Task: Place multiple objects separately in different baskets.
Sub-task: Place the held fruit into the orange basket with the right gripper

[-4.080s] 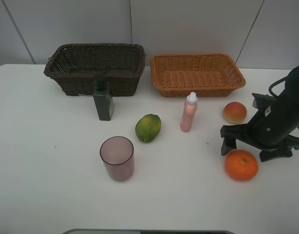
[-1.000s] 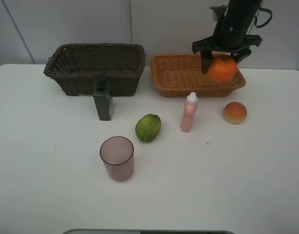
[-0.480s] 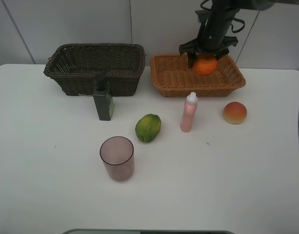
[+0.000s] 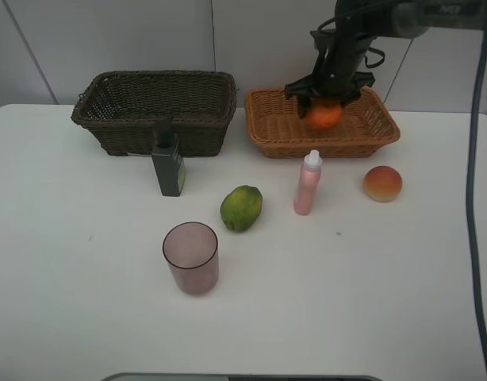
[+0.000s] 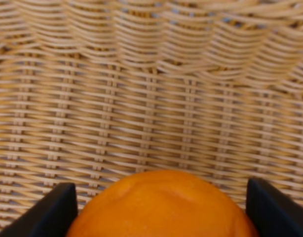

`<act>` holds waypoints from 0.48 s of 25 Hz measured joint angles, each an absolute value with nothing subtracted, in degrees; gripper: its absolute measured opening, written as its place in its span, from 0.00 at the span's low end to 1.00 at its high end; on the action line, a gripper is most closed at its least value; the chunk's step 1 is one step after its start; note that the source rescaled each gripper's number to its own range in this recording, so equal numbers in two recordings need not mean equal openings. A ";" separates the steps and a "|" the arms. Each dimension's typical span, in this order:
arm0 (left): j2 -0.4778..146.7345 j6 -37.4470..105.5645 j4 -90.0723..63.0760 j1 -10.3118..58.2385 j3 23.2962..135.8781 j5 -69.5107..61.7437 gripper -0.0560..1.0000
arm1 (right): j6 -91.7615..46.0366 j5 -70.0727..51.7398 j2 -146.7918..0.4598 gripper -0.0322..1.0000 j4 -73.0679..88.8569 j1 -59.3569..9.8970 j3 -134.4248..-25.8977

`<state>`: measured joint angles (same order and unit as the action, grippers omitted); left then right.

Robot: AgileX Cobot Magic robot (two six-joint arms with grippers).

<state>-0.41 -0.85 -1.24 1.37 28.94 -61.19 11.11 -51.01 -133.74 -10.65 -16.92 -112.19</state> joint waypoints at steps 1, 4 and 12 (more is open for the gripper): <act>-0.41 -0.85 -1.24 1.37 28.94 -61.19 1.00 | 11.11 -50.63 -134.08 0.58 -10.35 -16.92 -112.19; -0.41 -0.85 -1.24 1.37 28.94 -61.19 1.00 | 11.11 -49.32 -134.47 0.58 -10.12 -16.77 -112.19; -0.41 -0.85 -1.24 1.37 28.94 -61.19 1.00 | 11.11 -48.57 -134.74 0.61 -9.92 -16.11 -112.19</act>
<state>-0.41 -0.85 -1.24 1.37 28.94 -61.19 11.11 -48.57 -134.74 -9.92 -16.11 -112.19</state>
